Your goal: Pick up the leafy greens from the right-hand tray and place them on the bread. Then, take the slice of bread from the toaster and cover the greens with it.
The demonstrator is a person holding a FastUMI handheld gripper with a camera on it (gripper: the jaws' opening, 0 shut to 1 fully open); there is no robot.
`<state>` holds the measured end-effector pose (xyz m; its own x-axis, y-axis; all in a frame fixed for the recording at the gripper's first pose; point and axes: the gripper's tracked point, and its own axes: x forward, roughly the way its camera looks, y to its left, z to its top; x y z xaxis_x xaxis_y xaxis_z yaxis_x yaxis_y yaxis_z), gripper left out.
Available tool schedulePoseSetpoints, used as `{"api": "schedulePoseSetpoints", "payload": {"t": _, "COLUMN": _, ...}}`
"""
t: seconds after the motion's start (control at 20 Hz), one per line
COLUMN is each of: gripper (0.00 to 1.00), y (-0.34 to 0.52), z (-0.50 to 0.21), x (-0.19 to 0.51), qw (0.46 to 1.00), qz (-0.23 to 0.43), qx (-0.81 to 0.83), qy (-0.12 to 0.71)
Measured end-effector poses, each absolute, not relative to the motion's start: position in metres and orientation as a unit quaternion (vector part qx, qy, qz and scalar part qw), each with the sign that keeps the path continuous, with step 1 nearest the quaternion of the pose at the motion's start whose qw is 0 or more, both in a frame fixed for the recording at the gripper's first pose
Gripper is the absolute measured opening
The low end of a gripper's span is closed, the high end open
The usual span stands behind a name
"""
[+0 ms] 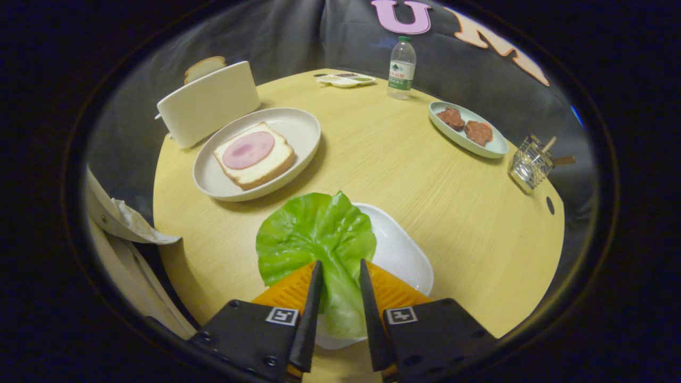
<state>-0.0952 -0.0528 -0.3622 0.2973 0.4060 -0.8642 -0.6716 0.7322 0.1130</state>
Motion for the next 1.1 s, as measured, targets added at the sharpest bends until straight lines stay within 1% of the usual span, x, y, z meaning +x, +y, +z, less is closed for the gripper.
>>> {"api": "schedulePoseSetpoints", "payload": {"t": 0.1, "gripper": 0.28, "y": -0.049, "z": -0.361, "x": -0.097, "qw": 0.795, "qz": 0.34, "qx": -0.147, "qy": 0.48}}
{"api": "schedulePoseSetpoints", "payload": {"t": 0.15, "gripper": 0.23, "y": -0.05, "z": -0.361, "x": -0.098, "qw": 0.795, "qz": 0.339, "qx": -0.152, "qy": 0.479}}
{"api": "schedulePoseSetpoints", "payload": {"t": 0.25, "gripper": 0.23, "y": -0.049, "z": -0.363, "x": -0.096, "qw": 0.798, "qz": 0.332, "qx": -0.155, "qy": 0.479}}
{"api": "schedulePoseSetpoints", "payload": {"t": 0.3, "gripper": 0.09, "y": -0.05, "z": -0.362, "x": -0.097, "qw": 0.797, "qz": 0.329, "qx": -0.156, "qy": 0.481}}
{"api": "schedulePoseSetpoints", "payload": {"t": 0.45, "gripper": 0.08, "y": -0.052, "z": -0.354, "x": -0.096, "qw": 0.805, "qz": 0.316, "qx": -0.165, "qy": 0.474}}
{"api": "schedulePoseSetpoints", "payload": {"t": 0.5, "gripper": 0.04, "y": -0.049, "z": -0.35, "x": -0.095, "qw": 0.807, "qz": 0.32, "qx": -0.163, "qy": 0.469}}
{"api": "schedulePoseSetpoints", "payload": {"t": 0.85, "gripper": 0.04, "y": -0.029, "z": -0.31, "x": -0.094, "qw": 0.822, "qz": 0.312, "qx": -0.166, "qy": 0.447}}
{"api": "schedulePoseSetpoints", "payload": {"t": 1.1, "gripper": 0.04, "y": 0.006, "z": -0.277, "x": -0.092, "qw": 0.828, "qz": 0.331, "qx": -0.175, "qy": 0.418}}
